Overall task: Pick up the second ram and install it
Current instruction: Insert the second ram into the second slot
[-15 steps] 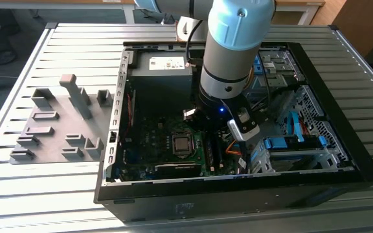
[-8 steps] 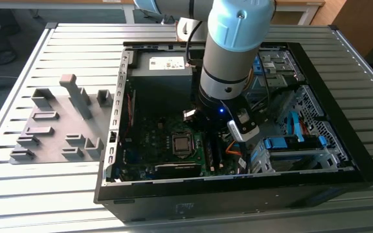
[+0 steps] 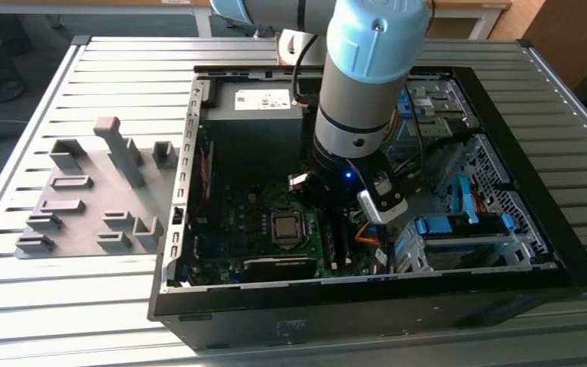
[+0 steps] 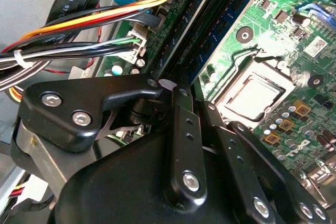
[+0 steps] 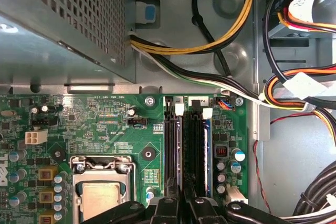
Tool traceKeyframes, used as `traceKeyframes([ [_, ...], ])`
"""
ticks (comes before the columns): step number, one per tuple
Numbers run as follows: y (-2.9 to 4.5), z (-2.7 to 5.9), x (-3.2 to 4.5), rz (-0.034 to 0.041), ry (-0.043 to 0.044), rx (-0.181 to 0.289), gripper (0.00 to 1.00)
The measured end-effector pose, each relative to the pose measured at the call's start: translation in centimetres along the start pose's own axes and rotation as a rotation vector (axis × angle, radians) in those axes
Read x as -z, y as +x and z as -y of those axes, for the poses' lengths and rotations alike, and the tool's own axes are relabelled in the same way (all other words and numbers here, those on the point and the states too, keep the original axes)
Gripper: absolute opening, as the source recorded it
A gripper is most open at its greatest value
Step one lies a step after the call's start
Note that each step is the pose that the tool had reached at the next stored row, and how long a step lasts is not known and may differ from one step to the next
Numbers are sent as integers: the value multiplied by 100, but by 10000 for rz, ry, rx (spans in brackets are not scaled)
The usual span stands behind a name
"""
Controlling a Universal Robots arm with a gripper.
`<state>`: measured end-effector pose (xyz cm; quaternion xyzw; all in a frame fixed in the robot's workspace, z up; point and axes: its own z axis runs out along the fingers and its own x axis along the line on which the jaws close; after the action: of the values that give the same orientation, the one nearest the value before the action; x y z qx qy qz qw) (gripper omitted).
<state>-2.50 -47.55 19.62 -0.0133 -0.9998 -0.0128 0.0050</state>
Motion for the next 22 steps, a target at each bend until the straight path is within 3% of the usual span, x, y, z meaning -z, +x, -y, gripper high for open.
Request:
traceKeyframes([
  [4, 0, 0, -3, 1, -2, 0, 15],
  [5, -2, -7, -21, 14, -50, 0, 15],
  [10, 0, -2, 33, 2, -7, -1, 22],
  [19, 4, -10, 368, -10, 46, -1, 22],
  [22, 4, -10, 380, -17, 48, -2, 20],
])
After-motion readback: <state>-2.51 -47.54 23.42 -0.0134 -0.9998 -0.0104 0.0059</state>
